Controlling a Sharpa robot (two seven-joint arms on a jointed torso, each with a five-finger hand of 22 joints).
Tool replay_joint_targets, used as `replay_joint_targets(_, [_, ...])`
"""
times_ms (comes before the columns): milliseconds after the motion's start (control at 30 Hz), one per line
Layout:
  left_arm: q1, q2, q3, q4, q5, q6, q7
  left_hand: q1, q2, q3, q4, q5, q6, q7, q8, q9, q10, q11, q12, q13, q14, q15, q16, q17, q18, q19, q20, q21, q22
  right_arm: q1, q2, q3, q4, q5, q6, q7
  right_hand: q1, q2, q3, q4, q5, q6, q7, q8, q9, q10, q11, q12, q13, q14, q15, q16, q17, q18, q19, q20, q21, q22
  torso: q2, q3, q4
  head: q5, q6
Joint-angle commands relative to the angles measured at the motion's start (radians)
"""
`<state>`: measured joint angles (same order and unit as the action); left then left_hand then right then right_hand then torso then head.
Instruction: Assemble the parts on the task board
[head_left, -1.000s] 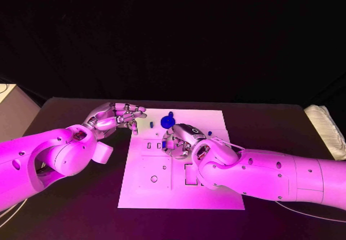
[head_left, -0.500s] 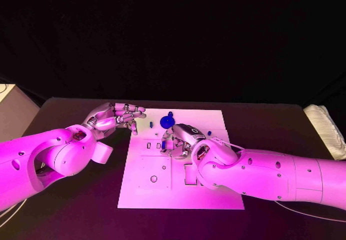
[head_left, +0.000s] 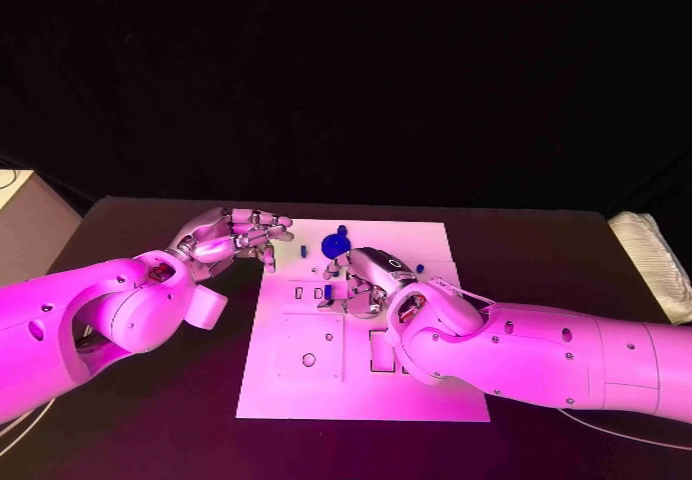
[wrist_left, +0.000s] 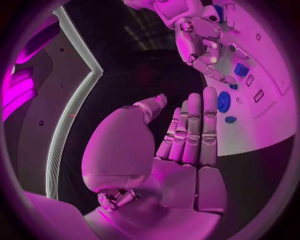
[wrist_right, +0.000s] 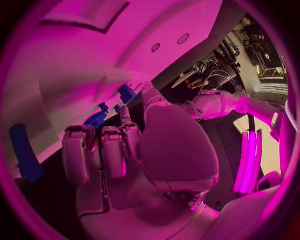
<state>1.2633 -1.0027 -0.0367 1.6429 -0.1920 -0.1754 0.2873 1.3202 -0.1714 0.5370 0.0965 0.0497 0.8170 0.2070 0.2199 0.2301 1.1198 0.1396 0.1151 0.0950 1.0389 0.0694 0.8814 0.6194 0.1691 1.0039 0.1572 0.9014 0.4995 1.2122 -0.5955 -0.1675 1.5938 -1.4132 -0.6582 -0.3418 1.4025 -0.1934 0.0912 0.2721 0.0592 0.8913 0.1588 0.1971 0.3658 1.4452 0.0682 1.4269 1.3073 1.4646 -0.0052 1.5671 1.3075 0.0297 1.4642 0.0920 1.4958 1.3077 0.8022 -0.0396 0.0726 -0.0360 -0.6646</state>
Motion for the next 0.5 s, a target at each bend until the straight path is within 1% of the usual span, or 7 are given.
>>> replay_joint_targets(33, [0.000, 0.008, 0.000, -0.005, -0.037, 0.018, -0.020, -0.010, 0.001, 0.000, 0.001, 0.000, 0.000, 0.003, 0.002, 0.005, 0.029, -0.006, 0.031, 0.016, 0.012, -0.009, 0.019, 0.010, 0.016, -0.004, -0.003, 0.011, 0.004, 0.010, -0.016, 0.003, 0.016, 0.064, -0.047, 0.112, 0.020, 0.005, -0.004, 0.008, 0.023, -0.007, 0.002, -0.007, -0.003, 0.000, 0.008, -0.004, 0.136, 0.106, 0.006, 0.004, 0.263, -0.008, 0.073, 0.009, -0.003, 0.197, -0.004, 0.0012, -0.0033, 0.004, 0.003])
replay_joint_targets(167, [0.000, 0.024, 0.000, -0.023, -0.085, 0.025, -0.065, -0.060, 0.026, -0.058, 0.041, 0.001, 0.047, -0.017, 0.086, 0.048, 0.076, -0.033, 0.216, 0.136, 0.062, -0.028, 0.117, 0.068, 0.017, 0.019, -0.017, 0.054, 0.023, 0.034, -0.044, 0.005, 0.028, 0.166, 0.010, 0.237, 0.047, 0.033, 0.011, 0.013, 0.042, -0.012, 0.005, -0.010, -0.007, -0.032, 0.011, -0.037, 0.108, 0.103, 0.008, -0.003, 0.252, 0.003, 0.054, 0.011, -0.046, 0.163, -0.012, 0.0002, -0.0047, 0.006, 0.006])
replay_joint_targets(200, [0.001, 0.028, 0.000, -0.028, -0.103, 0.024, -0.083, -0.059, 0.030, -0.072, 0.048, 0.000, 0.033, -0.022, 0.114, 0.064, 0.029, -0.043, 0.295, 0.200, 0.078, -0.035, 0.165, 0.113, 0.015, 0.026, -0.029, 0.074, 0.034, 0.041, -0.053, 0.006, 0.032, 0.186, 0.021, 0.263, 0.050, 0.037, 0.014, 0.012, 0.044, -0.012, 0.005, -0.009, -0.007, -0.033, 0.011, -0.038, 0.108, 0.103, 0.008, -0.002, 0.253, 0.004, 0.052, 0.011, -0.049, 0.160, -0.015, 0.0005, -0.0055, 0.007, 0.007])
replay_joint_targets(233, [0.001, 0.032, 0.000, -0.033, -0.124, 0.021, -0.106, -0.058, 0.044, -0.081, 0.064, 0.001, 0.021, -0.030, 0.160, 0.092, -0.032, -0.044, 0.419, 0.296, 0.124, -0.040, 0.250, 0.217, 0.016, 0.019, -0.031, 0.089, 0.042, 0.047, -0.062, 0.007, 0.036, 0.208, 0.031, 0.289, 0.051, 0.038, 0.015, 0.012, 0.045, -0.012, 0.005, -0.008, -0.007, -0.033, 0.011, -0.038, 0.108, 0.103, 0.008, -0.002, 0.254, 0.005, 0.051, 0.011, -0.052, 0.158, -0.018, 0.0013, -0.0061, 0.008, 0.009])
replay_joint_targets(267, [0.001, 0.036, 0.000, -0.038, -0.148, 0.016, -0.134, -0.069, 0.046, -0.092, 0.076, 0.003, 0.049, -0.043, 0.203, 0.116, -0.016, -0.055, 0.492, 0.342, 0.210, -0.049, 0.348, 0.346, 0.013, 0.042, -0.036, 0.118, 0.073, 0.054, -0.072, 0.007, 0.039, 0.234, 0.038, 0.313, 0.051, 0.038, 0.015, 0.012, 0.046, -0.012, 0.005, -0.008, -0.007, -0.034, 0.011, -0.038, 0.107, 0.103, 0.008, -0.002, 0.253, 0.005, 0.050, 0.011, -0.054, 0.156, -0.020, 0.0020, -0.0064, 0.011, 0.008])
replay_joint_targets(367, [0.002, 0.052, 0.000, -0.055, -0.240, 0.018, -0.235, -0.079, 0.061, -0.093, 0.131, -0.002, 0.013, -0.069, 0.318, 0.201, -0.086, -0.072, 0.684, 0.475, 0.298, -0.068, 0.467, 0.497, -0.011, 0.123, -0.055, 0.228, 0.216, 0.075, -0.105, 0.009, 0.047, 0.329, 0.050, 0.374, 0.069, 0.049, 0.030, 0.007, 0.077, -0.009, 0.004, -0.004, -0.007, -0.036, 0.010, -0.039, 0.106, 0.102, 0.007, -0.004, 0.250, 0.007, 0.047, 0.011, -0.061, 0.152, -0.027, 0.0038, -0.0068, 0.015, 0.006])
replay_joint_targets(500, [0.006, 0.072, 0.001, -0.068, -0.355, 0.066, -0.366, -0.101, 0.050, -0.099, 0.169, 0.000, 0.006, -0.083, 0.393, 0.259, -0.084, -0.089, 0.767, 0.521, 0.377, -0.082, 0.549, 0.630, -0.027, 0.180, -0.069, 0.297, 0.317, 0.095, -0.147, 0.010, 0.057, 0.433, 0.049, 0.417, 0.072, 0.060, 0.042, 0.009, 0.093, -0.010, 0.006, -0.004, -0.008, -0.041, 0.011, -0.043, 0.102, 0.100, 0.007, -0.009, 0.242, 0.011, 0.039, 0.011, -0.080, 0.136, -0.035, 0.0045, -0.0073, 0.019, 0.001])
